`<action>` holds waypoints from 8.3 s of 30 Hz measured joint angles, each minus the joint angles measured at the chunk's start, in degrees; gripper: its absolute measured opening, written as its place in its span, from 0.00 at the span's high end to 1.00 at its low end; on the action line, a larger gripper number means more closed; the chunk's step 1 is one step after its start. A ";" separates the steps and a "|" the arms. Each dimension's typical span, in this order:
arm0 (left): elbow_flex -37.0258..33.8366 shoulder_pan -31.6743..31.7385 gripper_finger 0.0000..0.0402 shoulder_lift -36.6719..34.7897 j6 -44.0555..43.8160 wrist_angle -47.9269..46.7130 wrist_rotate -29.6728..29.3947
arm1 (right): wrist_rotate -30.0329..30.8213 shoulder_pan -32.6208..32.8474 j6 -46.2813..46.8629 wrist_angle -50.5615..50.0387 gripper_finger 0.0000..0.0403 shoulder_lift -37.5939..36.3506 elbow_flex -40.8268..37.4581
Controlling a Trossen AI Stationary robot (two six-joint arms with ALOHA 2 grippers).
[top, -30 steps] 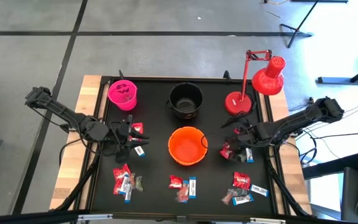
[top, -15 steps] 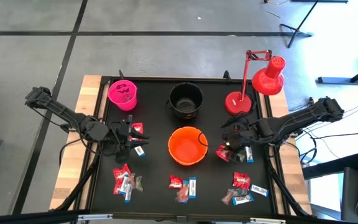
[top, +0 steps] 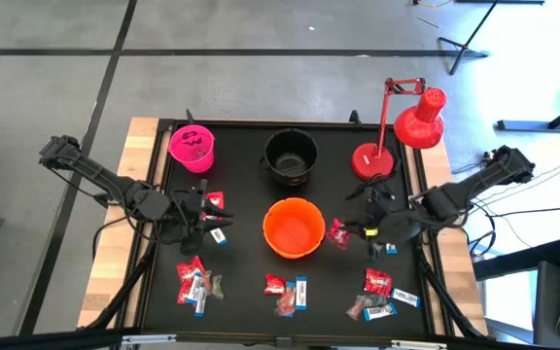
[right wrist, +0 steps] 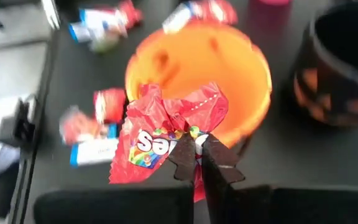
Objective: Sort candy
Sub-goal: Put the red candy into the orange bucket, then put the bottom right red candy into the orange bucket
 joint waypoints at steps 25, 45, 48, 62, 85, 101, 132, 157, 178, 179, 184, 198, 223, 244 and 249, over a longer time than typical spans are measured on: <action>0.00 0.01 0.81 -0.02 -1.51 0.23 -4.30 | 12.85 -3.80 -13.71 18.78 0.97 12.98 0.09; 0.00 0.01 0.81 -0.02 -1.52 0.00 -4.31 | 2.47 -10.92 -13.20 17.39 0.62 15.39 0.51; 0.00 0.01 0.81 -0.02 -1.85 -0.01 -4.02 | -0.90 -10.64 -12.01 11.75 0.57 13.90 3.72; 0.00 -0.01 0.81 3.15 -3.18 -1.15 -4.02 | -2.13 9.61 6.81 -24.69 0.56 11.63 14.54; 0.00 -0.01 0.81 8.02 -1.04 9.33 -4.39 | -7.36 25.54 45.21 -7.39 0.56 12.27 -11.95; 0.00 -0.01 0.81 8.02 -1.03 9.24 -4.44 | -16.77 25.43 51.19 0.31 0.56 21.81 -17.84; 0.00 0.01 0.81 8.02 0.42 9.14 -5.97 | -12.76 25.39 46.40 0.52 0.97 20.36 -18.08; 0.00 0.01 0.81 8.02 0.04 9.16 -6.01 | 18.66 25.41 36.85 7.72 1.00 2.90 -17.89; 0.00 0.01 0.81 8.02 0.02 9.14 -6.00 | 29.69 14.67 2.83 35.64 0.99 1.29 -17.84; 0.00 0.01 0.81 8.02 0.02 9.14 -6.01 | 29.01 13.70 1.94 36.37 0.99 1.29 -17.84; 0.00 0.01 0.81 8.02 0.02 9.11 -5.99 | 24.39 9.83 -2.28 40.74 0.99 1.29 -17.84; 0.00 0.00 0.81 8.02 -1.27 9.05 -5.60 | 20.85 7.66 -10.84 49.60 0.99 1.29 -17.81; 0.00 -0.01 0.81 8.02 -1.28 8.60 -5.95 | 11.28 2.05 -13.56 55.30 0.99 2.12 -17.79; 0.07 0.00 0.81 9.29 -2.59 7.62 -6.01 | 3.05 -6.22 -11.43 54.45 0.99 10.62 -17.81; 0.07 0.00 0.81 10.97 -2.77 7.79 -6.01 | 3.30 -6.22 -11.45 54.56 0.99 10.60 -17.81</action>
